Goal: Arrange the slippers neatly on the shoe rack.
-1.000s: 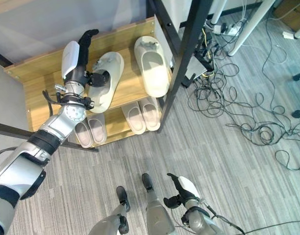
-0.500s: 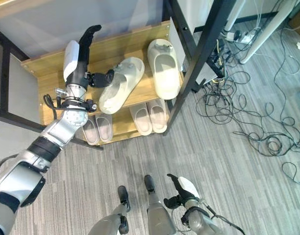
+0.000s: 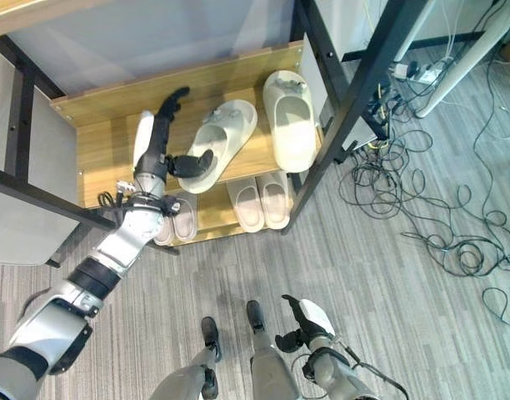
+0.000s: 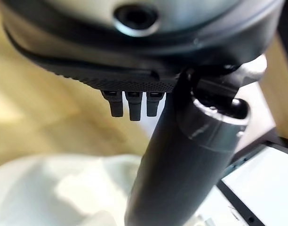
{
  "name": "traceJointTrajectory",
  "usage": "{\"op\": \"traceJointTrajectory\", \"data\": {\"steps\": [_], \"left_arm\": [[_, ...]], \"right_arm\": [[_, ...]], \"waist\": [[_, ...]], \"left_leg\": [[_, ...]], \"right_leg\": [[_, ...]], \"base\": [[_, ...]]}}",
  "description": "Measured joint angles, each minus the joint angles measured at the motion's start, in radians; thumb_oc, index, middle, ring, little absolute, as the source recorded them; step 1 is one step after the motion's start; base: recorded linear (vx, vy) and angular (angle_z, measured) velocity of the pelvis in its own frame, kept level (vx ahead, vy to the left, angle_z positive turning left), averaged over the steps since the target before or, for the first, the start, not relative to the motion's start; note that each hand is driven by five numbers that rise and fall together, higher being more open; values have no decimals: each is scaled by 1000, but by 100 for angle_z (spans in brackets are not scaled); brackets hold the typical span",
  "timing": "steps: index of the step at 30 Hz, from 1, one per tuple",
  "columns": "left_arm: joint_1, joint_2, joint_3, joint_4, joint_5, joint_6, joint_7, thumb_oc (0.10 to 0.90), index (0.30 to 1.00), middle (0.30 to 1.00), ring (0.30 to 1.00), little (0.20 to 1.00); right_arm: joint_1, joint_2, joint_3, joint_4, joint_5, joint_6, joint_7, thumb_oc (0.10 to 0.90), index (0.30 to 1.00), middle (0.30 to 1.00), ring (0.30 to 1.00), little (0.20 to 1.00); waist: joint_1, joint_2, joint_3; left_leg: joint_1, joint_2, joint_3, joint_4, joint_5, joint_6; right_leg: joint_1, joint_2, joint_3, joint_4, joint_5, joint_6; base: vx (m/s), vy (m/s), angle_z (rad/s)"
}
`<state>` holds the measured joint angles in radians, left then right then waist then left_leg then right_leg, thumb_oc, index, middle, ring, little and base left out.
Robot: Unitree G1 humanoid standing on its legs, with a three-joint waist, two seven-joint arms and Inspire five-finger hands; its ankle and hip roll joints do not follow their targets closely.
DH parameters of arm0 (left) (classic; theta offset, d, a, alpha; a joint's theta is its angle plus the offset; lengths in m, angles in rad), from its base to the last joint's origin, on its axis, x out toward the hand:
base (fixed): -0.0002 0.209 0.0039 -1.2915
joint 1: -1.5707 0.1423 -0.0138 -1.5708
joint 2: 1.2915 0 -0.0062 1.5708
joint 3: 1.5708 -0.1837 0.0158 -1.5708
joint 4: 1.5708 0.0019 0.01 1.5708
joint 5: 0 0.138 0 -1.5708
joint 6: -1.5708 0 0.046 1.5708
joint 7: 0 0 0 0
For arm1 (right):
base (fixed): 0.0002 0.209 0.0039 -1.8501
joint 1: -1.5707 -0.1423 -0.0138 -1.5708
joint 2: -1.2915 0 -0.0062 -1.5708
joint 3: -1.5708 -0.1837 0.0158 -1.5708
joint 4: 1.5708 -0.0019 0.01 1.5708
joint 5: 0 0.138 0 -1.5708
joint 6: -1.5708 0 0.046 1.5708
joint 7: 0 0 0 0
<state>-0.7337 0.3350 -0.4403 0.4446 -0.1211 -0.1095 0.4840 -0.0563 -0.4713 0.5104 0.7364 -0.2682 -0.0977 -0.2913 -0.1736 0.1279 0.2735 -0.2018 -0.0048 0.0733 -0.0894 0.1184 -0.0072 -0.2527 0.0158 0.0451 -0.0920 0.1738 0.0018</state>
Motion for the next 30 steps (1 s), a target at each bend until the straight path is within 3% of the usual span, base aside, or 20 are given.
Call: {"op": "traceJointTrajectory", "data": {"steps": [3, 7, 16, 30], "left_arm": [[60, -15, 11, -31, -143, -9, -24, 800, 900, 900, 900, 900], [105, -17, 12, -58, -230, -18, -60, 800, 900, 900, 900, 900], [138, -30, 2, -108, -244, -18, -98, 800, 900, 900, 900, 900], [190, -135, -154, -126, -282, -20, -130, 800, 900, 900, 900, 900]], "right_arm": [[-6, 17, 1, 1, -5, 15, 1, 800, 900, 900, 900, 900], [-10, 22, 0, 1, -6, 22, 1, 800, 900, 900, 900, 900], [-27, 32, 3, 2, -5, 38, 1, 800, 900, 900, 900, 900], [-25, 59, 22, 3, -4, 47, -3, 800, 900, 900, 900, 900]], "waist": [[3, -6, -4], [17, -9, -6], [42, -10, -9], [49, -34, -53]], "left_leg": [[4, 1, -1, 0, 0, 0], [5, 0, -3, 0, 0, 0], [7, -1, -12, 0, 3, 3], [10, -2, -14, 0, 5, 3]], "right_leg": [[4, 0, -2, 0, 0, 1], [7, 0, -3, 0, -3, 3], [13, -1, -11, 0, 0, 0], [15, -2, -10, 0, -4, 6]], "base": [[0, 0, 0], [0, 0, 0], [3, 0, 2], [0, 0, 0]]}}
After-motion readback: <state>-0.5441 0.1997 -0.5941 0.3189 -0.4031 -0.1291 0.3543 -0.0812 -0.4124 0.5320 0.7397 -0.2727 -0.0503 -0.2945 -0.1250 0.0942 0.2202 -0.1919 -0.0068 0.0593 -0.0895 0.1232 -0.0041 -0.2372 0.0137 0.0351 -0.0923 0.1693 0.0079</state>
